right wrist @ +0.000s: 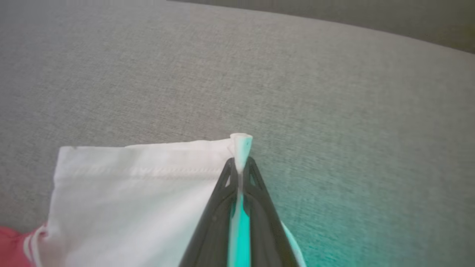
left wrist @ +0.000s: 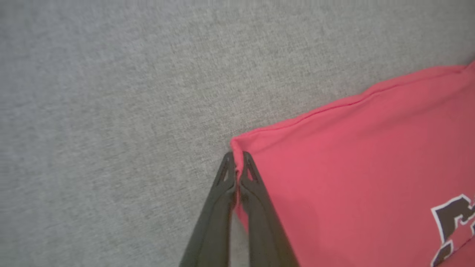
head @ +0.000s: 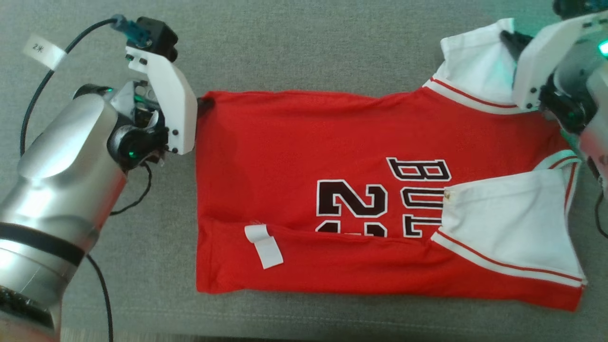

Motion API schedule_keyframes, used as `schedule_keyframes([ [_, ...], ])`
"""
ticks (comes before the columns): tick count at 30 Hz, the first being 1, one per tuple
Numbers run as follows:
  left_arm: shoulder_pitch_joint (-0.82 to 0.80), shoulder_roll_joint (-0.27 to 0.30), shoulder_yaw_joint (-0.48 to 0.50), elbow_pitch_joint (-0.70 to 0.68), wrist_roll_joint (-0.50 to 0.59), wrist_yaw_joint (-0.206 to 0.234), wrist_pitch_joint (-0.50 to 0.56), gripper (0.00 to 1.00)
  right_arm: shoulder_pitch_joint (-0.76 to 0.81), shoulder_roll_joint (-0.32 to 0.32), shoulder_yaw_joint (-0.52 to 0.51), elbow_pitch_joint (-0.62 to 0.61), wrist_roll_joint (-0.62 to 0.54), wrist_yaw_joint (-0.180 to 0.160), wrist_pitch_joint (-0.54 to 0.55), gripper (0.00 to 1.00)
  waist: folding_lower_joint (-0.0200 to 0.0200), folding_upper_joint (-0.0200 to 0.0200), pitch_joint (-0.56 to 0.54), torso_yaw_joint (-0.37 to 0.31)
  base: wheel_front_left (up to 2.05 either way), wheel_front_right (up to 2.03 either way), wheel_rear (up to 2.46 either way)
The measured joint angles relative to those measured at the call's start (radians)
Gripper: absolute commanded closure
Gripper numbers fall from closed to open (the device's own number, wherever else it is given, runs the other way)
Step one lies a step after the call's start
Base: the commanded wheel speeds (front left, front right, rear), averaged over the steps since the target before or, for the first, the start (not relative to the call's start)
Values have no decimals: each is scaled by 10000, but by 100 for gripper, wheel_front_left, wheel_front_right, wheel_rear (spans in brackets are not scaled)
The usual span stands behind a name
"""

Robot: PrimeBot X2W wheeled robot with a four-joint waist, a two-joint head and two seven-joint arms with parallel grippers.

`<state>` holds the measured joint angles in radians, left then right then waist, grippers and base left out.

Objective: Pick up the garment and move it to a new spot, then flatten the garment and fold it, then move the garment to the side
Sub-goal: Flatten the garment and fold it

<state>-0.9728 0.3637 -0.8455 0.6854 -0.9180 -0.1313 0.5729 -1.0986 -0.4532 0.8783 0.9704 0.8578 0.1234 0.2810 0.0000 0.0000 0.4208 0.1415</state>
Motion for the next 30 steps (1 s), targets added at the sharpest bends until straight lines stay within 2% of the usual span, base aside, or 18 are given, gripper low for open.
schedule_keyframes([
  [8,12,21,-10,556,280,52,-928,100,-248,96,46,1373,-299,4,-2171,100,0,0,-469,-114,0,0,0],
  [12,12,23,-10,802,426,86,-1310,100,-406,326,102,1542,-316,6,-2832,100,0,0,-711,-203,0,0,0],
  [20,158,67,-148,1026,345,77,-1300,100,-203,284,662,1323,-65,6,-2909,100,0,0,-1357,-398,0,0,0],
  [30,1496,915,-579,322,-284,-6,-767,100,1136,-295,1668,0,464,6,-2888,100,-1,1,-2438,-794,0,0,0],
])
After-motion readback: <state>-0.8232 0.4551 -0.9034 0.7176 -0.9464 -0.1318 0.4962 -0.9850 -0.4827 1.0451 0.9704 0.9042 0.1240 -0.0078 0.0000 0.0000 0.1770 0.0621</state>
